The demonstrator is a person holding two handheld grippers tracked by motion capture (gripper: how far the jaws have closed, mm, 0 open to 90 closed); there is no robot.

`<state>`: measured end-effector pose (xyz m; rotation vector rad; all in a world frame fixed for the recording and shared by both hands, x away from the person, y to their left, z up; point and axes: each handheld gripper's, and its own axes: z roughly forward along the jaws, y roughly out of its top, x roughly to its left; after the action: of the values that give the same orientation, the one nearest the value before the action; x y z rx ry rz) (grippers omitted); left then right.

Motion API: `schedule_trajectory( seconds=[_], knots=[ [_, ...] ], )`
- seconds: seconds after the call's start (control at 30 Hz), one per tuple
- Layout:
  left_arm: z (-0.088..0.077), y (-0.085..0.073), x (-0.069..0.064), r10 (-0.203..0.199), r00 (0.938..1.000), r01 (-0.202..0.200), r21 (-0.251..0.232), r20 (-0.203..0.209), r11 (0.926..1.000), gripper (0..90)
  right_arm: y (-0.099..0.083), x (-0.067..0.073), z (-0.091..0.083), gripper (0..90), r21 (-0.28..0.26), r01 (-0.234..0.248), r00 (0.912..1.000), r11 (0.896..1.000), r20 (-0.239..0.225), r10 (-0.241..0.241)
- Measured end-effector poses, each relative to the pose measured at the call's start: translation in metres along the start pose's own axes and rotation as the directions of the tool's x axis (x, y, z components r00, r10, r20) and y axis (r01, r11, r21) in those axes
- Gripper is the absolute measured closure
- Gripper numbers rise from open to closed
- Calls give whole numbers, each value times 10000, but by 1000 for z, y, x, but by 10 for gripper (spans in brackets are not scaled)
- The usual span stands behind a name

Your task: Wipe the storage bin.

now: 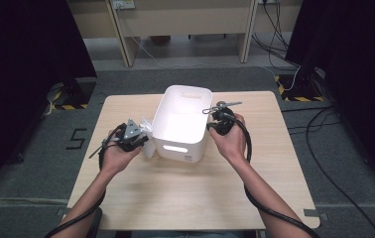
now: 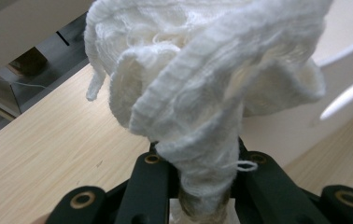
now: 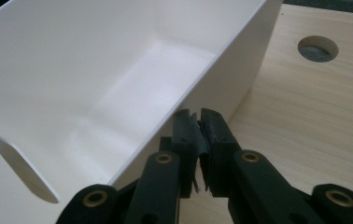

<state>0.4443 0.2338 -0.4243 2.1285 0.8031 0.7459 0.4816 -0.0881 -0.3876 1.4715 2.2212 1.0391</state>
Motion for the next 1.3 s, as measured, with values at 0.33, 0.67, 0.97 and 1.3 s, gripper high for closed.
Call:
schedule_trajectory(
  seconds=[0.33, 0.67, 0.97, 1.3],
  knots=[
    [-11, 1, -26, 428, 9989, -432, 215, 181, 9988, 778, 3, -8, -28, 715, -987, -790, 9968, 9920, -190, 775],
    [-21, 2, -44, 701, 9966, -708, 157, 424, 9974, 778, -5, -2, -15, 703, -454, -688, 9976, 9966, -80, 685],
    [-16, 5, -60, 966, 9888, -1024, 462, 1138, 9937, 779, -6, 1, -8, 711, -254, -485, 9987, 9985, 155, 489],
    [-8, 10, -53, 181, 9917, -270, 690, 1275, 9973, 780, -6, 1, -8, 722, -341, -217, 9995, 9992, 218, 225]
  ],
)
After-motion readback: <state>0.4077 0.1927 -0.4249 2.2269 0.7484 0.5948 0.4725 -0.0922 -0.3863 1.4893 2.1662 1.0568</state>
